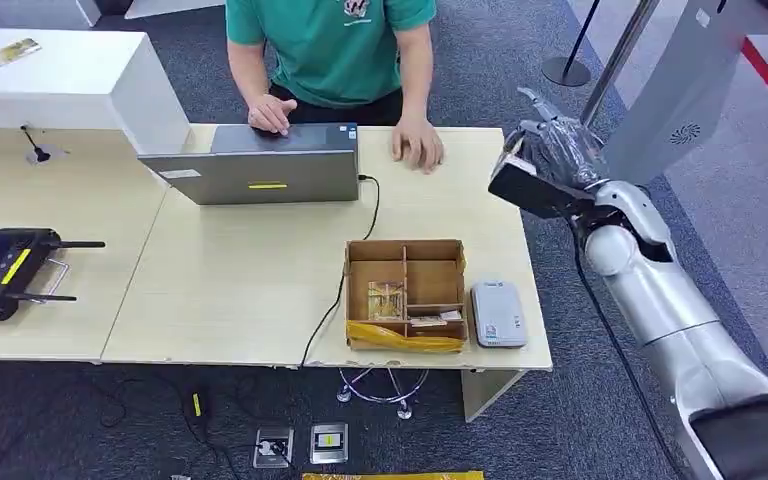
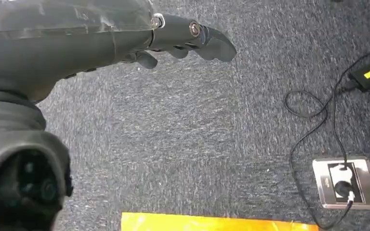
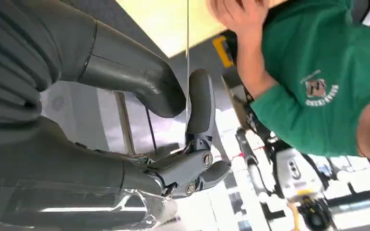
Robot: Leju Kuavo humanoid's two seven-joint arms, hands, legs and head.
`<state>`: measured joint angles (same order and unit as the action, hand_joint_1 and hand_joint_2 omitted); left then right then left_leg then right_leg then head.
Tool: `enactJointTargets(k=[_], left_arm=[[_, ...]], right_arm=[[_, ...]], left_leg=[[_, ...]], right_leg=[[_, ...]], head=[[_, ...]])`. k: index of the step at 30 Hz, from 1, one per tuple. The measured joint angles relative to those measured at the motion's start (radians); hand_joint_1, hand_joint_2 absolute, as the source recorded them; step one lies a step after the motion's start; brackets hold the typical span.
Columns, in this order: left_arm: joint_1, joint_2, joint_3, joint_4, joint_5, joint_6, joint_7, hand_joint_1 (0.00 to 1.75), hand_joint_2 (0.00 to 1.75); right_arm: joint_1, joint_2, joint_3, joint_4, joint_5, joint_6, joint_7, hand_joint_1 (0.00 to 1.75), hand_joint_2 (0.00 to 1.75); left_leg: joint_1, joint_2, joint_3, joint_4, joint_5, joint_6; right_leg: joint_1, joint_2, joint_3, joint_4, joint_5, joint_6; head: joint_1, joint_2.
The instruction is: Pass the card to the sensor for recognition and then transmit it.
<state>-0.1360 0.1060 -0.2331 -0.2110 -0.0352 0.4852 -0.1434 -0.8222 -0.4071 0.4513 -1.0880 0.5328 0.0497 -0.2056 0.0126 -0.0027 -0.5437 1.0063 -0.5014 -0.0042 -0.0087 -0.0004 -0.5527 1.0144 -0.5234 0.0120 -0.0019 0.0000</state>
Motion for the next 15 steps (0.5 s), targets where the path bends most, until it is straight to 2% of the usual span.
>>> enactJointTargets(k=[7,15], left_arm=[[0.001,-0.001,0.0,0.0,0.015,0.004,0.0,0.0,0.0],[0.001,-0.005,0.001,0.0,0.041,0.011,0.0,0.0,0.0]], right_arm=[[0.043,-0.054,-0.013,-0.047,-0.053,0.082,0.023,1.75,1.75],[0.047,-0.098,0.003,-0.051,-0.075,0.17,0.014,1.75,1.75]], left_leg=[[0.0,0.0,0.0,0.0,0.0,0.0],[0.0,0.0,0.0,0.0,0.0,0.0]], right_leg=[[0.0,0.0,0.0,0.0,0.0,0.0],[0.0,0.0,0.0,0.0,0.0,0.0]], head=[[0.0,0.0],[0.0,0.0]])
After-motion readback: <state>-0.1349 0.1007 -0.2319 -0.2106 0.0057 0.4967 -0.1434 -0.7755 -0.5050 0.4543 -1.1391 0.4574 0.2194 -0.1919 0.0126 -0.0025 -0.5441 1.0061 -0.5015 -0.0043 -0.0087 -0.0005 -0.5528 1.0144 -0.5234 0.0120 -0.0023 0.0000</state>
